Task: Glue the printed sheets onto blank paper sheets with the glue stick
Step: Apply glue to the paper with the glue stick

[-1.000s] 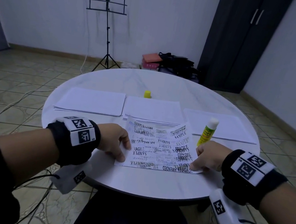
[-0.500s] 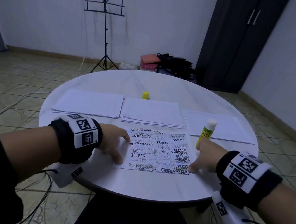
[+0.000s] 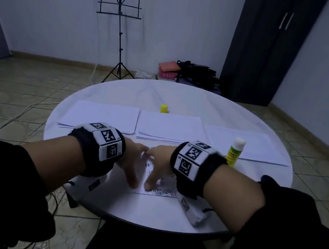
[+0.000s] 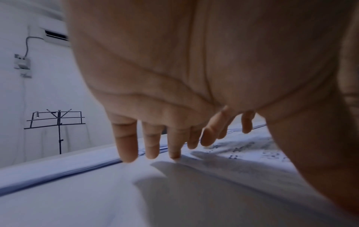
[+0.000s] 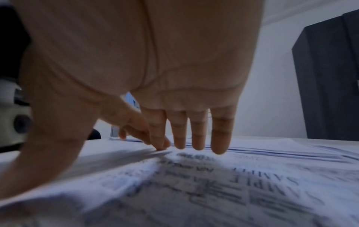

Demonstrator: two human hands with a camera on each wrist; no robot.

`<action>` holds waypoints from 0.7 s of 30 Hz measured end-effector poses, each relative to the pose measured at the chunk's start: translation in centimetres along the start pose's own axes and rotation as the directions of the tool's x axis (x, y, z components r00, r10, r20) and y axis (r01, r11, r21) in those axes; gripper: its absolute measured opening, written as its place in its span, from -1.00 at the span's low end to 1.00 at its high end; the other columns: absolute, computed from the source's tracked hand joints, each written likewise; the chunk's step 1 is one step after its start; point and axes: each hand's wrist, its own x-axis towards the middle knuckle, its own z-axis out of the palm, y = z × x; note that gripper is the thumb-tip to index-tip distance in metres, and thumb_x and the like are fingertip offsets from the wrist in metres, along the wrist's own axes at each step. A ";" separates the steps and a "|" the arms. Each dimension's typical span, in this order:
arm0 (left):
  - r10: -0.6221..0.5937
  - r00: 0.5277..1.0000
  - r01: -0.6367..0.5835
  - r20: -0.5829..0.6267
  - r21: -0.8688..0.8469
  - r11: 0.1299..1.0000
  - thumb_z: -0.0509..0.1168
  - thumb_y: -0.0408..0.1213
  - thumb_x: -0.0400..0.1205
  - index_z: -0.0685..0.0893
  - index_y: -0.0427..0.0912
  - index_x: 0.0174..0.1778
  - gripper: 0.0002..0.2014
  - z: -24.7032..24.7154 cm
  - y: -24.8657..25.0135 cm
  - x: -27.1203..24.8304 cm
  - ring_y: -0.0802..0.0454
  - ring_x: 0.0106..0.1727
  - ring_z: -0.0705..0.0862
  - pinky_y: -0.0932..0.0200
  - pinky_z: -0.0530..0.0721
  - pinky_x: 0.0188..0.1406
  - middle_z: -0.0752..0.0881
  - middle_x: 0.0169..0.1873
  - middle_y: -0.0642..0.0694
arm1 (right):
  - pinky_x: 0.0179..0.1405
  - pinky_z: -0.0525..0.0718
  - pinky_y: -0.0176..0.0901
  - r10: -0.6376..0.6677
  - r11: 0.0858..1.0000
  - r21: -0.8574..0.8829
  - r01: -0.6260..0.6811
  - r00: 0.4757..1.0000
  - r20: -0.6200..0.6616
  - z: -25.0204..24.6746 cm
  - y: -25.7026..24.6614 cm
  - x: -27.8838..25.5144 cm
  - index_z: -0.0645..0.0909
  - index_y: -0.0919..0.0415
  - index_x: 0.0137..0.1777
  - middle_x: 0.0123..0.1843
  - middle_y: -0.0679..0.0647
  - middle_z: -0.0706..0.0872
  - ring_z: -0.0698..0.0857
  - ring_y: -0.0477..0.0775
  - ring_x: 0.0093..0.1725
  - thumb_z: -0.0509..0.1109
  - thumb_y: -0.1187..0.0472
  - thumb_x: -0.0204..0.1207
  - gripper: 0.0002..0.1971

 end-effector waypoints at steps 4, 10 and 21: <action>0.039 0.999 -0.040 0.020 0.076 0.996 0.54 0.26 0.23 0.37 0.03 0.41 -0.12 0.1 -0.4 0.5 -0.06 0.39 0.46 0.03 0.47 0.30 0.48 0.34 0.07 | 0.20 0.41 -0.29 0.035 0.999 0.021 -0.036 0.998 0.052 -0.2 2.6 -0.8 0.51 0.05 0.31 0.37 0.00 0.52 0.49 0.01 0.37 0.65 -0.05 0.23 -0.34; 0.074 0.997 -0.074 0.007 0.122 0.990 0.52 0.33 0.18 0.38 -0.01 0.40 -0.07 0.2 -0.9 1.1 -0.11 0.41 0.43 -0.06 0.44 0.40 0.44 0.39 0.08 | 0.46 0.29 -0.22 0.161 0.987 0.004 -0.162 0.984 0.072 -0.4 7.7 -5.1 0.20 0.12 0.63 0.62 -0.02 0.29 0.32 0.04 0.57 0.62 0.04 0.31 -0.06; 0.029 0.998 -0.036 0.056 0.137 0.990 0.45 0.30 0.34 -0.06 0.01 0.68 0.13 0.3 -1.1 0.9 -0.07 0.65 0.13 -0.09 0.17 0.59 -0.04 0.67 0.03 | 0.33 0.52 -0.13 0.258 0.957 -0.163 -0.238 0.959 0.114 0.0 9.8 -6.4 0.23 0.10 0.61 0.53 0.04 0.42 0.46 0.13 0.46 0.62 0.20 0.30 -0.10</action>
